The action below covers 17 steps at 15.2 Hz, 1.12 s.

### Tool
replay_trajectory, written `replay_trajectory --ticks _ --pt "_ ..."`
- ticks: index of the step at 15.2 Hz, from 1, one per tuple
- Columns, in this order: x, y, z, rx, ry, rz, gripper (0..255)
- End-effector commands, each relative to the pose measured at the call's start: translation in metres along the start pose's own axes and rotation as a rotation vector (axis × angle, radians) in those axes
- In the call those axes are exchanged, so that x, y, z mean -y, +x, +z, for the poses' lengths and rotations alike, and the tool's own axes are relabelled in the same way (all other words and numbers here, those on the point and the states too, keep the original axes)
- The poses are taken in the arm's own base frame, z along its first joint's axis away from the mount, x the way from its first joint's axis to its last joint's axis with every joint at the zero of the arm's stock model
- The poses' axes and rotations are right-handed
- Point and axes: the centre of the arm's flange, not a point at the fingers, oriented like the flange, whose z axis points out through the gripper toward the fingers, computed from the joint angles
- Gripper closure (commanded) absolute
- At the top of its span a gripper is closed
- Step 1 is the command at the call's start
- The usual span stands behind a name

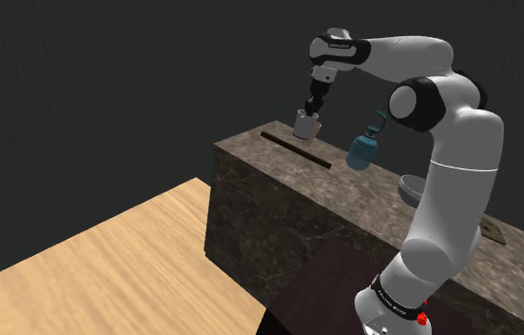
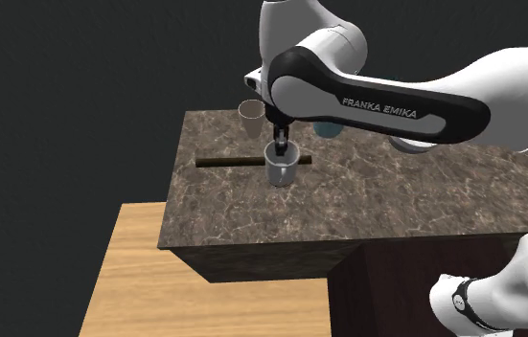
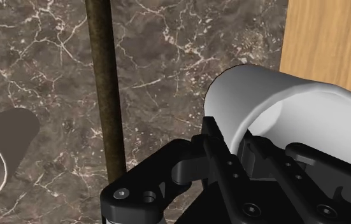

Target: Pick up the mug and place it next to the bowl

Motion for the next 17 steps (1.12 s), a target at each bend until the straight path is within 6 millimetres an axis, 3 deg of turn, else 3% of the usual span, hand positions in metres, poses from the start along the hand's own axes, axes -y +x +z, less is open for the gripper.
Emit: replay_trajectory --ticks 1,17 --pt "-0.007 -0.028 0.001 -0.001 0.001 -0.001 255" --pt "-0.065 -0.231 0.002 -0.001 0.001 -0.001 255"
